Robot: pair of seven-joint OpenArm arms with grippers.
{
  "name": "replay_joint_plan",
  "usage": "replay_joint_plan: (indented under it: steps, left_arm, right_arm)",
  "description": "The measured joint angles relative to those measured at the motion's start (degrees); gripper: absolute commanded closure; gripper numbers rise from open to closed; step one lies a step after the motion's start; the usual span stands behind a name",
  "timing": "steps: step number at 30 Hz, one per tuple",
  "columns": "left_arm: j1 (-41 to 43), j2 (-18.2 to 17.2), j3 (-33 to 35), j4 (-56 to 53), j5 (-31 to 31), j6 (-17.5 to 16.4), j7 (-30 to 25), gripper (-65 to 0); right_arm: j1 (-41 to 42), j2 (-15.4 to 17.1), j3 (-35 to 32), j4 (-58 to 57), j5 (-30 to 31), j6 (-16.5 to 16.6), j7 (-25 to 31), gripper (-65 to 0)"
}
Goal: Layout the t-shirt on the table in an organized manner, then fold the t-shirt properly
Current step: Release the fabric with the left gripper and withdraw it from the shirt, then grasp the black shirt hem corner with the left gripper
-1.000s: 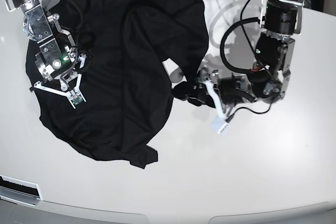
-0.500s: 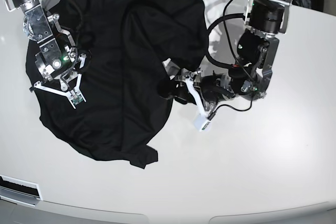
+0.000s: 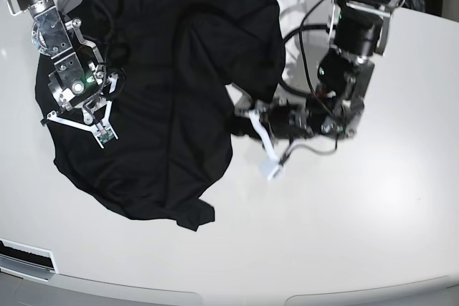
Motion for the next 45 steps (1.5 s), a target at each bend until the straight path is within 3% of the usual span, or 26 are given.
replay_joint_plan:
  steps: [4,13,23,29,31,37,43,45]
  left_arm:
    - [-3.8,-0.1,-1.1,1.8,-0.5,-1.3,3.5,0.0]
    - [-10.6,-0.1,-1.0,6.8,-11.9,-8.5,16.1,0.0]
    - [-17.6,-1.3,-1.0,8.4,-10.7,-7.6,19.8,0.0]
    - [-21.5,-1.3,-0.9,8.4,-26.2,-8.6,26.7,0.0]
    - [-22.8,-1.2,-0.9,8.4,-28.8,-8.7,28.6,0.0]
    - [-25.5,-1.4,-0.9,8.5,-27.1,-8.7,29.5,0.0]
    - [-24.3,-1.4,-0.9,8.5,-12.9,-8.7,29.7,0.0]
    - [-24.2,-1.9,-0.9,8.5,-6.9,-6.7,28.1,0.0]
  right_arm:
    - [0.0,0.0,0.0,0.0,0.0,0.0,0.0,0.0]
    - [0.0,0.0,0.0,0.0,0.0,0.0,0.0,0.0]
    - [0.0,0.0,0.0,0.0,0.0,0.0,0.0,0.0]
    - [0.0,0.0,0.0,0.0,0.0,0.0,0.0,0.0]
    - [0.0,0.0,0.0,0.0,0.0,0.0,0.0,0.0]
    - [0.0,0.0,0.0,0.0,0.0,0.0,0.0,0.0]
    - [0.0,0.0,0.0,0.0,0.0,0.5,0.0,0.0]
    - [0.0,0.0,0.0,0.0,0.0,1.3,0.0,0.0]
